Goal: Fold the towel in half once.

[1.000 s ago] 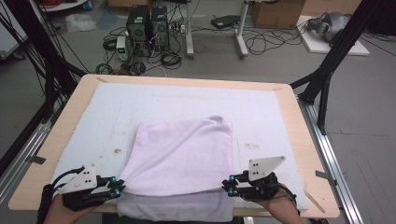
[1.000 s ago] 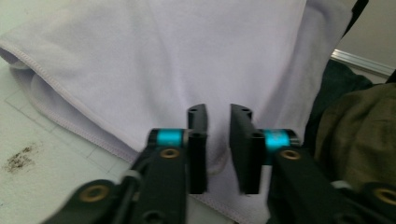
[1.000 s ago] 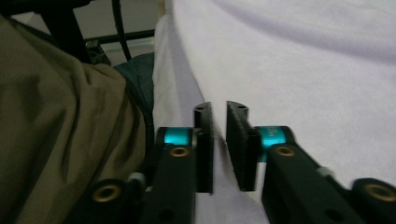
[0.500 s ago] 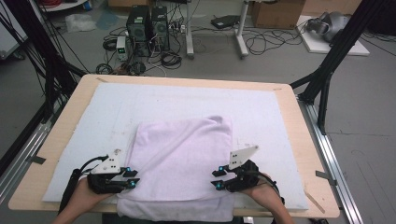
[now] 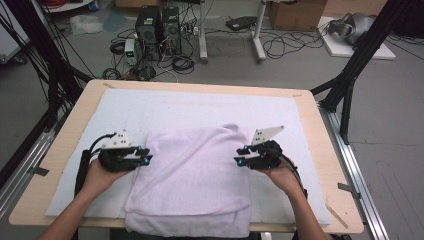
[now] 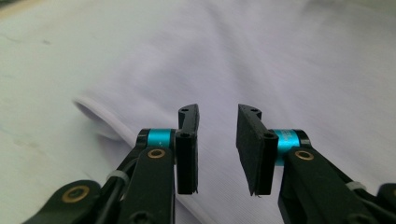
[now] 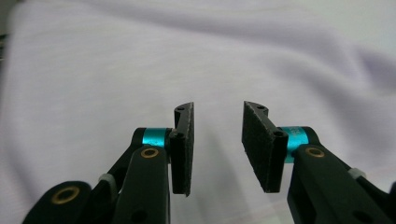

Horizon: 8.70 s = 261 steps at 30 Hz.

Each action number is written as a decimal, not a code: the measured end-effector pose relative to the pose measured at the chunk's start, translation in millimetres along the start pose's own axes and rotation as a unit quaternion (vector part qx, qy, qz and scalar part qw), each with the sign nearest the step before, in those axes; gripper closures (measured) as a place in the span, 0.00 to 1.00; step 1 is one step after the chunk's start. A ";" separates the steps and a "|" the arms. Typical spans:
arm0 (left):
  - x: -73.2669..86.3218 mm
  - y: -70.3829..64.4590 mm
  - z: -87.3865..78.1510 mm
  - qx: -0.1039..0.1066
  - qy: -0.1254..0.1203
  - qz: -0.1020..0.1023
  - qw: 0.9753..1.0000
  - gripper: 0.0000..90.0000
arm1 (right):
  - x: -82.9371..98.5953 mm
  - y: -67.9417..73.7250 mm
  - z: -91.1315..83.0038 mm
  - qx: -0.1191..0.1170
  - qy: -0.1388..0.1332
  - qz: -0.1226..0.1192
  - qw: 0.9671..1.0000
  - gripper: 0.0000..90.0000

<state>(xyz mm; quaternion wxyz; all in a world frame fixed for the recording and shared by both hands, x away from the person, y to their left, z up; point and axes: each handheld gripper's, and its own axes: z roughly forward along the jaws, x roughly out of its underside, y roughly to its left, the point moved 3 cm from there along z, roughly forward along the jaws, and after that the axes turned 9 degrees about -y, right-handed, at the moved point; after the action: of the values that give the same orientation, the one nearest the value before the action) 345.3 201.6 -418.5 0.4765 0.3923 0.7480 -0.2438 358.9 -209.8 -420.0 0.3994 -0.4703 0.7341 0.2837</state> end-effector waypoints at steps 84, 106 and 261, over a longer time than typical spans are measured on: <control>58.7 -58.0 -34.1 0.060 0.027 0.009 0.998 0.61 | 56.7 52.8 -2.9 -0.028 0.031 -0.002 0.999 0.67; 50.9 -49.1 -47.9 0.048 0.019 0.027 0.998 0.98 | 61.3 86.3 -36.4 -0.079 0.005 -0.001 0.997 0.99; 66.2 -92.3 -48.8 0.060 0.075 0.085 0.992 0.94 | 66.0 95.4 -16.1 -0.077 0.030 -0.021 0.996 0.94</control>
<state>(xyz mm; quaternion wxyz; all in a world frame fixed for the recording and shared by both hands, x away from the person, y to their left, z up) 228.5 208.2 -458.4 0.4135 0.4996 0.7297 -0.2167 250.5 -215.3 -464.1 0.3459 -0.5232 0.7116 0.3167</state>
